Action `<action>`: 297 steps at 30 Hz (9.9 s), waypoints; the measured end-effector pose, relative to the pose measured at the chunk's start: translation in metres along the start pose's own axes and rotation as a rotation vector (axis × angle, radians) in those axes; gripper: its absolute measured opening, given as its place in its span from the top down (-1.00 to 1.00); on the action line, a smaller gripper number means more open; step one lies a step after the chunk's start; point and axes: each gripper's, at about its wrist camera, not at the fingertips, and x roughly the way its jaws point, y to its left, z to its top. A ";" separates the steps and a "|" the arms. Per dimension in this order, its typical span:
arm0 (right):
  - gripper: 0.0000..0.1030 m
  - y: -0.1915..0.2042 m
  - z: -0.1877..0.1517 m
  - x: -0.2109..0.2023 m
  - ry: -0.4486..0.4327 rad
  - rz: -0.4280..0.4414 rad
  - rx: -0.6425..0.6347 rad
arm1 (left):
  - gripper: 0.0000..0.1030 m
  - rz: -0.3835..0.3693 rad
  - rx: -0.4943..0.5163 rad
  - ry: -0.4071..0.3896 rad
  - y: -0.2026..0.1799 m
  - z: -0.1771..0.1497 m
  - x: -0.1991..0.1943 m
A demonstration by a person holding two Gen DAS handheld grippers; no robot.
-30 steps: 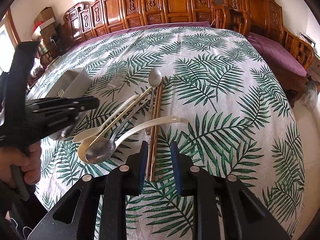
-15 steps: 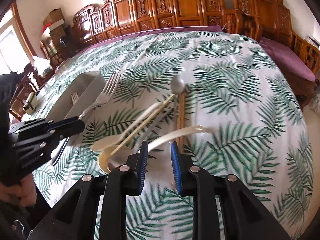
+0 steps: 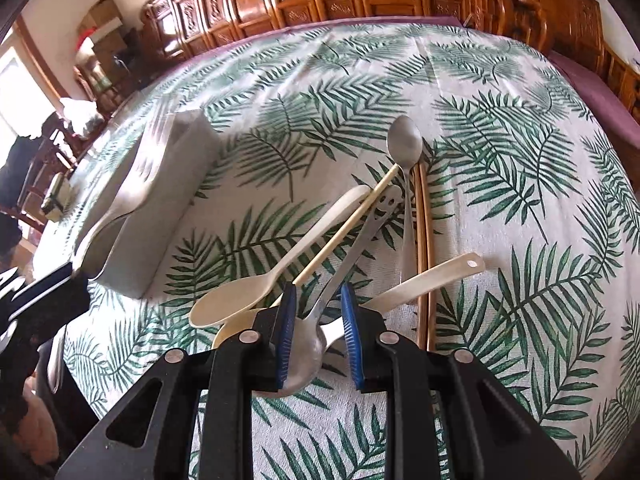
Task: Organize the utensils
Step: 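Lift the steel fork toward the tray with the left gripper while the right grasps the smiley steel spoon, then lower the steel fork into the tray and open the left gripper while the right carries the spoon over, then lower the smiley steel spoon into the tray and open the right gripper, then lower the right gripper onto the utensils and grasp a wooden chopstick, then grasp a cream plastic spoon with the left gripper while the right holds the chopstick, then carry the cream spoon into the grey tray and open the left gripper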
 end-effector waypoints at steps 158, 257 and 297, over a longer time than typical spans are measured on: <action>0.57 0.004 -0.012 -0.018 -0.051 -0.035 -0.076 | -0.50 0.075 0.096 0.013 0.026 -0.007 -0.015; 0.88 -0.024 -0.029 -0.083 -0.165 -0.020 -0.071 | 0.88 0.095 0.084 0.099 0.004 0.031 0.023; 0.88 0.072 -0.007 -0.085 -0.181 0.034 -0.187 | 0.88 0.182 -0.082 0.043 0.143 0.020 0.004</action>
